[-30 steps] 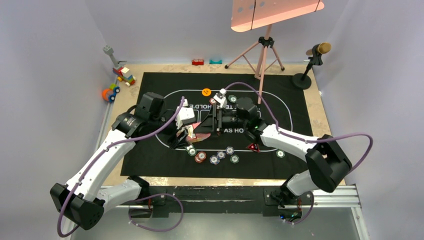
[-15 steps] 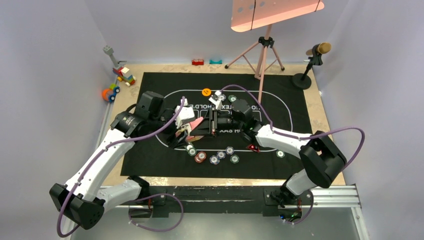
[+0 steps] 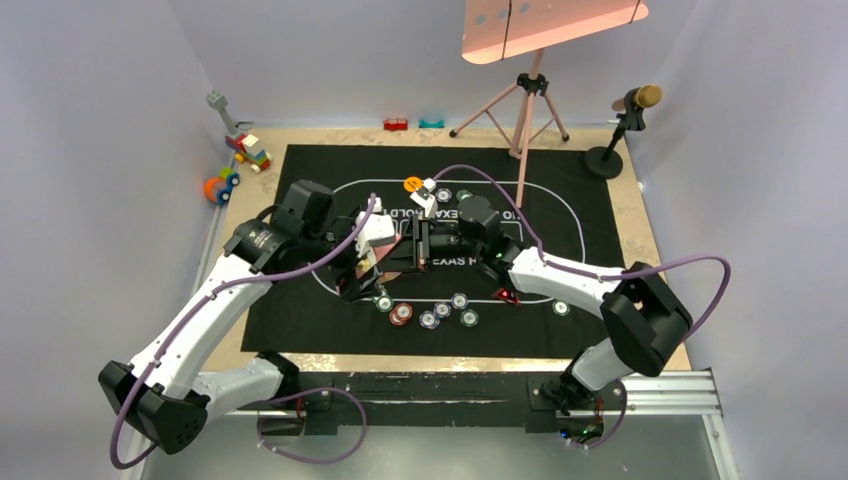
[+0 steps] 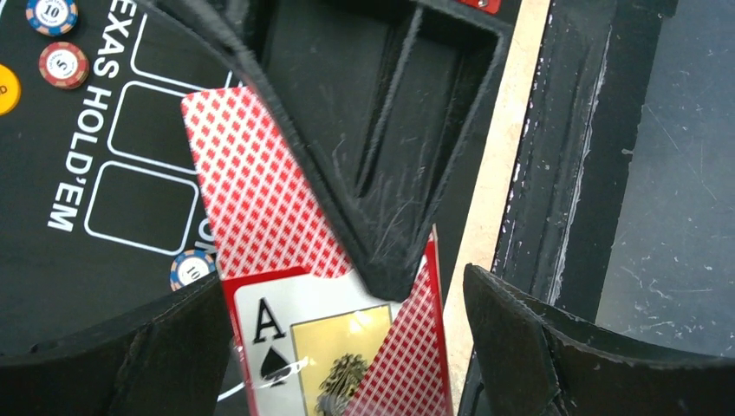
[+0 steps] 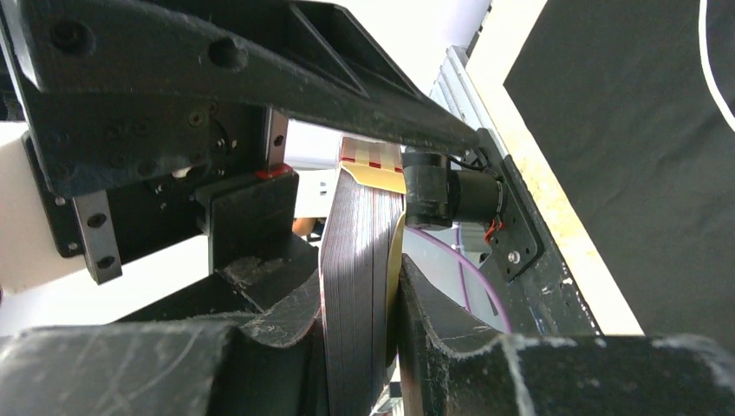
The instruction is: Distribute texas hold em gaming equipment
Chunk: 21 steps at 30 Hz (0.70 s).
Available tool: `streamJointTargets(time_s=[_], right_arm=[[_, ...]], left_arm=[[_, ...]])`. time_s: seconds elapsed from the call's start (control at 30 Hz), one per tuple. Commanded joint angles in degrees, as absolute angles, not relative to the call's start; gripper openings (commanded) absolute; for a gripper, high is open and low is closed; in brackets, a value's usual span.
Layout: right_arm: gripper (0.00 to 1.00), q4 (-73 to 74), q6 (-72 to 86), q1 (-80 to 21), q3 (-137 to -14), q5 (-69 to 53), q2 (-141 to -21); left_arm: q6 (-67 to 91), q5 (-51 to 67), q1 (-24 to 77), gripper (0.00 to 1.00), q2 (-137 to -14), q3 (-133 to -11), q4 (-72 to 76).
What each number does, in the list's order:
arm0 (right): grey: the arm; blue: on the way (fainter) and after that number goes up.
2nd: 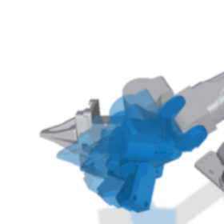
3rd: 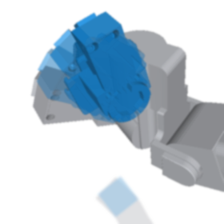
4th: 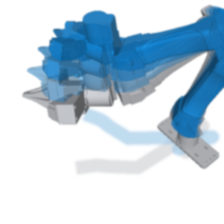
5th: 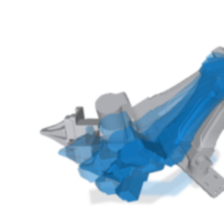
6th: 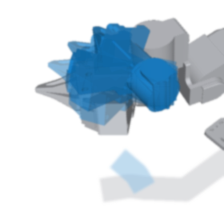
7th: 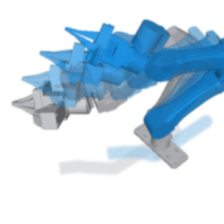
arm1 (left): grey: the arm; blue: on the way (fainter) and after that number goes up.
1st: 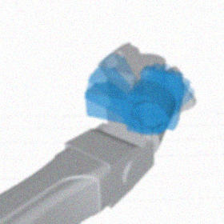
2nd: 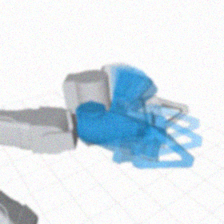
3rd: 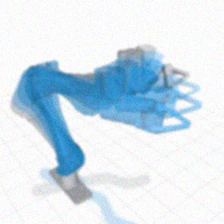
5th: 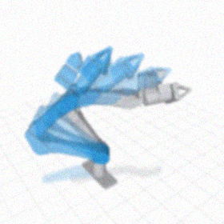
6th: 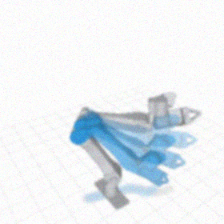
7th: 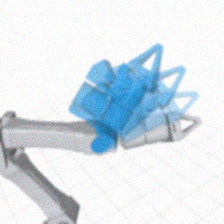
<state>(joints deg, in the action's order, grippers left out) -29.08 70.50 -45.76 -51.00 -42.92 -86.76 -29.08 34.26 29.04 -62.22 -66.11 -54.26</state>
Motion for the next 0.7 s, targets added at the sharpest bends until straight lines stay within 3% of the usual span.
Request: streamJointTargets(time_s=[0.0, 0.2, 0.5, 0.67], right_arm=[[0.15, -30.51, 69.34, -46.04, -54.52, -42.48, -86.19], [0.15, -30.74, 70.28, -46.21, -55.06, -42.53, -87.48], [0.19, -30.43, 70.95, -46.32, -55.99, -42.40, -88.35], [0.20, -30.39, 71.65, -46.32, -55.90, -41.65, -88.42]], left_arm=[[-27.96, 34.34, 30.73, 1.00, -62.67, -66.08, -51.06], [-27.99, 33.07, 30.91, 0.97, -63.20, -66.24, -50.26], [-27.41, 32.99, 31.07, 0.60, -62.40, -65.20, -50.46], [-27.39, 32.14, 31.67, 0.64, -61.10, -63.81, -51.29]])
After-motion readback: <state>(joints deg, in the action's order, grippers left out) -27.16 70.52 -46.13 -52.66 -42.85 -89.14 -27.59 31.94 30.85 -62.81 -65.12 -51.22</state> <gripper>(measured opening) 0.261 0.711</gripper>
